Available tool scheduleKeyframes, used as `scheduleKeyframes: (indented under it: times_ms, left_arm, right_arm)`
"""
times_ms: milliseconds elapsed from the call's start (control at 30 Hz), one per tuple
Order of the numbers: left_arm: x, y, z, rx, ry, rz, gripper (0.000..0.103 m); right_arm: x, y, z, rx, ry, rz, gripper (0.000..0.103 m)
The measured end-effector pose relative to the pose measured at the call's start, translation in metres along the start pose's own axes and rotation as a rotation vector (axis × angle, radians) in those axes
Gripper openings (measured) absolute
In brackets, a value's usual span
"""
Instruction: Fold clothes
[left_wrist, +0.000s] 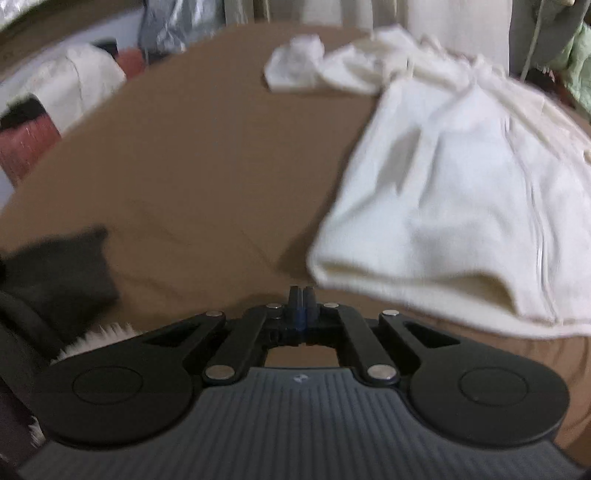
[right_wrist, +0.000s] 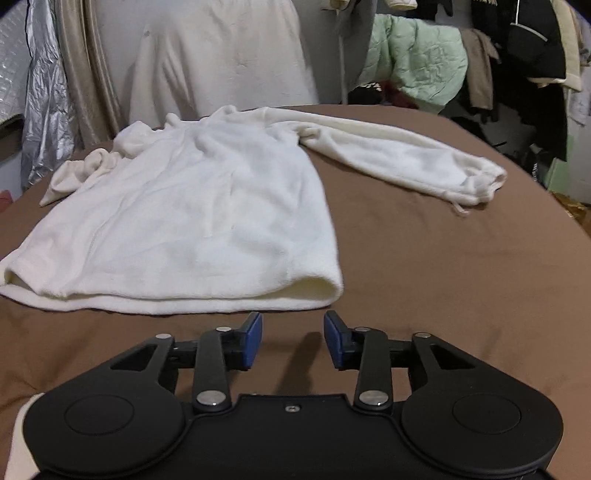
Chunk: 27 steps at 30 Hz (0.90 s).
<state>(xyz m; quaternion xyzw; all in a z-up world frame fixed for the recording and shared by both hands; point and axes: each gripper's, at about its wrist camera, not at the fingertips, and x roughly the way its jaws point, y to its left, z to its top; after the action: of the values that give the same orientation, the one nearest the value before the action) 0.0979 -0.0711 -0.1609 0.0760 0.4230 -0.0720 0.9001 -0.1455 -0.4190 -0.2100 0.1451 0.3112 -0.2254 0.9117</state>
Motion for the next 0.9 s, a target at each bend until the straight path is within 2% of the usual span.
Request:
scheduleKeyframes:
  times_ms: [33,133,167,200,233,300,400,467,500,533,567,600,633,700,767,800,900]
  left_arm:
    - [-0.004,0.000,0.003,0.016,-0.025,0.016,0.000]
    - [-0.016,0.000,0.011,0.053,-0.090,0.050,0.004]
    - [-0.017,0.003,0.015,0.032,-0.090,0.028,0.005]
    - [-0.017,0.007,0.018,-0.009,-0.075,-0.017,0.016]
    - [-0.017,0.011,0.022,-0.051,-0.060,-0.062,0.044]
    - [-0.012,0.016,0.028,-0.114,-0.028,-0.127,0.081]
    - [0.001,0.004,0.035,-0.119,-0.008,-0.121,0.081]
    - [0.012,-0.012,0.039,-0.070,-0.011,-0.105,0.081]
    - [0.018,-0.020,0.043,-0.051,-0.005,-0.090,0.081]
    - [0.023,-0.028,0.048,-0.035,0.005,-0.075,0.081]
    - [0.029,-0.035,0.054,-0.019,0.015,-0.060,0.081]
    - [0.029,-0.037,0.057,-0.010,0.013,-0.051,0.081]
    - [0.025,-0.037,0.060,-0.006,0.004,-0.045,0.081]
    - [0.019,-0.037,0.065,0.002,-0.015,-0.033,0.081]
    - [0.017,-0.032,0.063,0.004,-0.024,-0.020,0.089]
    - [0.022,-0.029,0.058,0.016,0.017,-0.002,0.097]
    - [0.056,-0.026,0.032,0.019,0.233,0.034,0.097]
  right_arm:
    - [0.000,-0.003,0.001,0.021,-0.015,0.027,0.063]
    - [0.002,-0.011,0.005,0.090,-0.054,0.077,0.065]
    - [0.004,-0.013,0.007,0.105,-0.052,0.071,0.065]
    - [0.005,-0.015,0.007,0.112,-0.051,0.067,0.066]
    - [0.007,-0.016,0.008,0.112,-0.050,0.057,0.067]
    - [0.012,-0.018,0.009,0.109,-0.049,0.032,0.071]
    - [0.021,-0.027,0.008,0.190,-0.050,-0.063,0.083]
    - [0.030,-0.039,0.007,0.306,-0.041,-0.072,0.083]
    - [0.037,-0.042,0.008,0.344,-0.031,-0.037,0.082]
    - [0.046,-0.045,0.009,0.372,-0.019,0.014,0.079]
    - [0.054,-0.047,0.011,0.400,-0.006,0.066,0.067]
    - [0.059,-0.043,0.016,0.391,-0.007,0.092,0.010]
    - [0.048,-0.033,0.024,0.334,-0.060,0.096,0.013]
    - [0.014,-0.007,0.042,0.193,-0.207,0.091,0.012]
    - [0.004,-0.012,0.039,0.207,-0.212,0.037,0.011]
    - [0.001,-0.017,0.036,0.229,-0.202,0.005,0.011]
    - [-0.002,-0.031,0.024,0.298,-0.164,-0.066,0.010]
